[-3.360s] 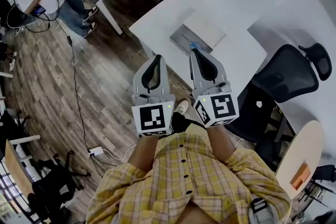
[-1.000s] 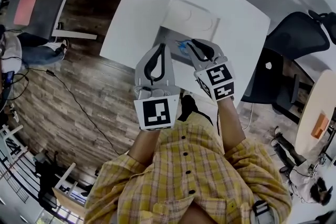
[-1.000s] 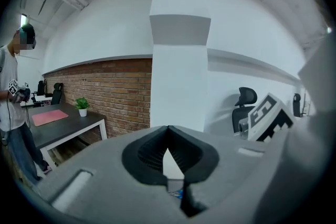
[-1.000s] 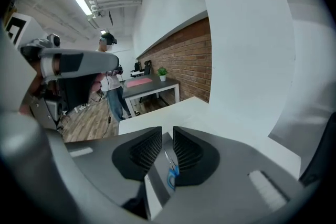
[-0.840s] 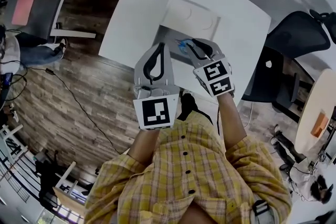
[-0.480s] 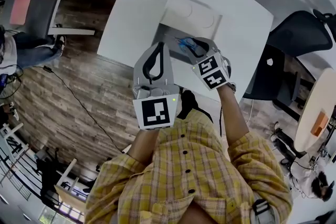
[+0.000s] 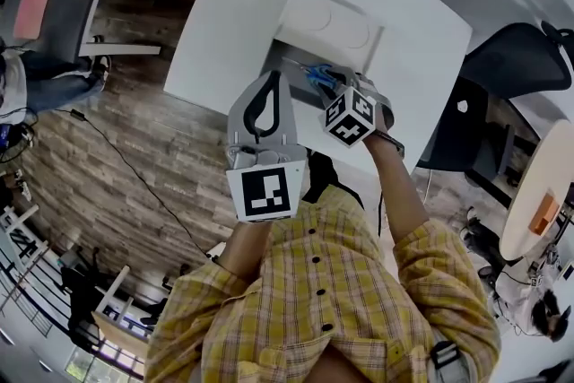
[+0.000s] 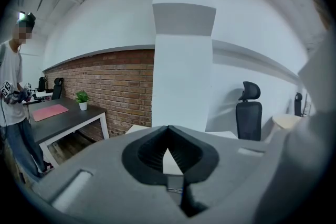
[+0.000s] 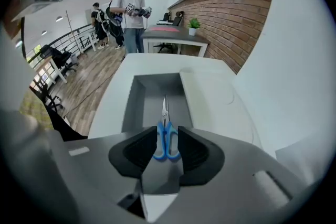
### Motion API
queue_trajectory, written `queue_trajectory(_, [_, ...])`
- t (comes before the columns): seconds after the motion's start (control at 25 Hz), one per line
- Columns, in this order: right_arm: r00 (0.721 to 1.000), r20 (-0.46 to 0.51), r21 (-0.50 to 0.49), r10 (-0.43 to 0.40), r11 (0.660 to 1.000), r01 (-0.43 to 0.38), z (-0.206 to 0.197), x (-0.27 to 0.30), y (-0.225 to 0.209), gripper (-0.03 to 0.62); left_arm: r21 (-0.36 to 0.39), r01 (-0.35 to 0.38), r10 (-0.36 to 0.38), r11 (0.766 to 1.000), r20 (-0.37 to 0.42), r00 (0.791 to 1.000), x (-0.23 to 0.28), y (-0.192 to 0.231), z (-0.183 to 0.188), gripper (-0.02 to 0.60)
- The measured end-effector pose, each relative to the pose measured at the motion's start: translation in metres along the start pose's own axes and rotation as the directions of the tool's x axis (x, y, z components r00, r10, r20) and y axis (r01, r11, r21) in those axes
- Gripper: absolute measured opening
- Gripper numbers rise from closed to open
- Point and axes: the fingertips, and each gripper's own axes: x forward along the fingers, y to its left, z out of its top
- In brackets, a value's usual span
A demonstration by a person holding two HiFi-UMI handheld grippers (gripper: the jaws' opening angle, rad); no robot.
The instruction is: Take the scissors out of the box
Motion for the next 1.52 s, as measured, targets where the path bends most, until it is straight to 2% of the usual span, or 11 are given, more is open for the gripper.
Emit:
queue_trajectory(0.28, [0.995, -0.101, -0.138, -0.021, 0.99, 0.007, -0.015, 0.022, 0.006, 0.107, 0.002, -0.002, 0.002, 1.0, -0.011, 1.0, 0.003, 0.005, -0.005, 0.005])
queue_trajectory(0.48, [0.989, -0.147, -0.175, -0.021, 0.985, -0.005, -0.02, 0.035, 0.01, 0.115, 0.012, -0.021, 0.021, 1.0, 0.001, 1.0, 0.005, 0.009, -0.004, 0.005])
queue_trajectory(0.92, [0.973, -0.229, -0.16, -0.036, 0.987, -0.001, -0.035, 0.049, 0.008, 0.115, -0.006, -0.049, 0.049, 0.999, -0.012, 0.999, 0.012, 0.02, -0.008, 0.005])
queue_trajectory(1.16, [0.944, -0.33, -0.186, -0.016, 0.981, -0.049, -0.04, 0.053, 0.012, 0.115, 0.014, -0.04, 0.04, 0.999, -0.01, 0.999, 0.012, 0.018, -0.006, 0.005])
queue_trajectory(1.52, [0.935, -0.353, -0.177, 0.031, 0.979, -0.099, -0.038, 0.054, 0.019, 0.084, 0.023, -0.021, 0.021, 1.0, -0.013, 1.0, 0.012, 0.018, -0.006, 0.005])
